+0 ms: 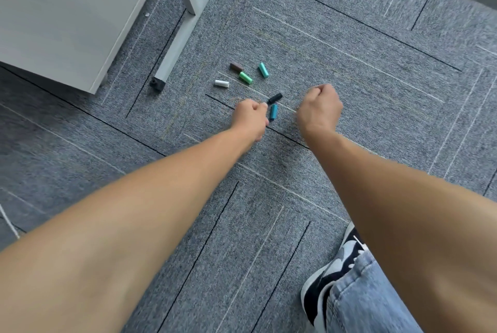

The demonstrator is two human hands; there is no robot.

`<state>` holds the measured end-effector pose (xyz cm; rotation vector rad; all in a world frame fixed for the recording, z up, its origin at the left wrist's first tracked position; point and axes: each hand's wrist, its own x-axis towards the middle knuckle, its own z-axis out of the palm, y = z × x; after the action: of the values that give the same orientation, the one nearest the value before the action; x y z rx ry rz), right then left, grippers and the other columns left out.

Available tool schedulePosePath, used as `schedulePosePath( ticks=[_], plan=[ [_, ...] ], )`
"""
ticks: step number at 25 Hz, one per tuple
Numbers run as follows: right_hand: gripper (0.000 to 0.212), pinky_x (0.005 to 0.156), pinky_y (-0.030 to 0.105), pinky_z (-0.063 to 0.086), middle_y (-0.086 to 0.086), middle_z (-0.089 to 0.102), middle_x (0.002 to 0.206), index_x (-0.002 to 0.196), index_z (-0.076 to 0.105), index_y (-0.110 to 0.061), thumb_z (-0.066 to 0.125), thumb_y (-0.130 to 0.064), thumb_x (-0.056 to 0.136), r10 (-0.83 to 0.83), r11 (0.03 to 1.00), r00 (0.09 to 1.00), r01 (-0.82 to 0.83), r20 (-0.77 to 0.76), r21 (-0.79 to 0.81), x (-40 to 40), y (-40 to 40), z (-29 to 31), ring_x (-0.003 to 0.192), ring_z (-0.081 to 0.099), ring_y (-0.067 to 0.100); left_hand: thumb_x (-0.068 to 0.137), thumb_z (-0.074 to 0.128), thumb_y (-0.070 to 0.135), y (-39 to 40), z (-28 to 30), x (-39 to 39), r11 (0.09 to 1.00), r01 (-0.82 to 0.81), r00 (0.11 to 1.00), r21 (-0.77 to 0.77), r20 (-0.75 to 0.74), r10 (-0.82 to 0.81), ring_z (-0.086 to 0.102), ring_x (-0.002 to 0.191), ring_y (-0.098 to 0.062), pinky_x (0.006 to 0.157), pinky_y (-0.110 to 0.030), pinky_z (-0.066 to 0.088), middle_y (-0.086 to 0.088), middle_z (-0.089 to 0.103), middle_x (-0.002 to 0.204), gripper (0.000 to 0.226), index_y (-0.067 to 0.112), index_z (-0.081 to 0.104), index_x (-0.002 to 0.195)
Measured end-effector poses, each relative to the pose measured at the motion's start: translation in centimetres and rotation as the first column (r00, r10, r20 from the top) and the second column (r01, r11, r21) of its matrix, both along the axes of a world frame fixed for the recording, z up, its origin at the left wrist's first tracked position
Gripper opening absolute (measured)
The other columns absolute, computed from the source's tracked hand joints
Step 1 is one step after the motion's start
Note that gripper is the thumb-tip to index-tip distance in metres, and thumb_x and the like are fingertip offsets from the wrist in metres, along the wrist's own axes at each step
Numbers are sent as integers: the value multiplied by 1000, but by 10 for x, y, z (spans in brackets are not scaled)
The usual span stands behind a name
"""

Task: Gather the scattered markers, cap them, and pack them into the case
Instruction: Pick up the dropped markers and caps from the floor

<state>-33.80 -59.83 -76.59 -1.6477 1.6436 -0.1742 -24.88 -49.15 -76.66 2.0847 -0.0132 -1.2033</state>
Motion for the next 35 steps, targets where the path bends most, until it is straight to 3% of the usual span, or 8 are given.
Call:
schedulePosePath(
  ticks=[4, 7, 9, 14, 19, 24, 29, 35],
  plan=[
    [23, 82, 36, 56, -6, 59, 87, 111, 60, -13, 38, -17, 108, -58, 998, 998, 58, -15, -2, -8, -6, -6, 81, 60, 12, 103, 51, 21, -9, -6, -7, 966, 203, 929, 161, 281, -243, 55, 68, -14, 53, -28, 41, -3, 64, 96, 5, 17, 53, 101],
    [20, 86, 39, 57, -1, 64, 97, 113, 59, -16, 41, -11, 106, -52, 999, 997, 53, -60, 5, -13, -7, -8, 91, 64, 18, 97, 62, 42, -11, -5, -10, 909, 335, 819, 249, 401, -411, 54, 69, -12, 55, -30, 39, 4, 59, 86, 29, 18, 48, 104],
    [19, 83, 38, 56, 0, 66, 98, 113, 58, -16, 41, -17, 107, -17, 1000, 995, 17, -94, -3, -13, -6, -7, 89, 64, 18, 98, 60, 39, -15, -1, -11, 864, 372, 742, 339, 450, -496, 54, 68, -13, 52, -29, 37, 4, 60, 87, 29, 16, 47, 109],
    [26, 70, 33, 42, -3, 62, 87, 108, 55, -17, 48, -42, 105, 140, 990, 983, -140, -119, 9, -1, 3, -2, 81, 61, 19, 103, 39, 22, -9, 1, -14, 831, 362, 695, 422, 472, -542, 51, 59, -14, 48, -29, 33, 1, 56, 77, 11, 12, 42, 102],
    [42, 71, 41, 55, -3, 62, 87, 114, 47, -18, 59, -54, 98, 303, 953, 944, -301, -133, 31, 21, 21, -2, 79, 62, 20, 105, 31, 20, 28, 0, 24, 846, 286, 705, 450, 499, -504, 43, 52, -17, 47, -28, 34, -1, 50, 63, 40, 12, 50, 71],
    [35, 57, 34, 43, -1, 58, 80, 115, 43, -14, 59, -40, 99, 402, 913, 898, -408, -181, 5, 35, 33, -2, 69, 57, 20, 110, 30, 30, 48, 7, 72, 855, 278, 676, 437, 544, -497, 43, 58, -13, 49, -31, 31, 1, 52, 73, 26, 13, 46, 98],
    [13, 50, 30, 33, 0, 56, 74, 105, 46, -14, 49, -25, 100, 484, 859, 846, -508, -224, -60, 39, 37, -3, 62, 50, 16, 108, 41, 22, 49, 8, 89, 868, 314, 649, 384, 581, -491, 50, 59, -16, 47, -31, 39, 0, 58, 75, 10, 17, 39, 115],
    [18, 54, 32, 38, 2, 58, 78, 94, 52, -13, 48, -29, 98, 401, 911, 910, -408, -103, -61, 47, 30, -6, 66, 50, 17, 102, 50, 9, 38, 2, 94, 760, 498, 412, 418, 657, -631, 50, 58, -13, 43, -25, 42, -5, 44, 107, 20, 16, 42, 119]
  ],
)
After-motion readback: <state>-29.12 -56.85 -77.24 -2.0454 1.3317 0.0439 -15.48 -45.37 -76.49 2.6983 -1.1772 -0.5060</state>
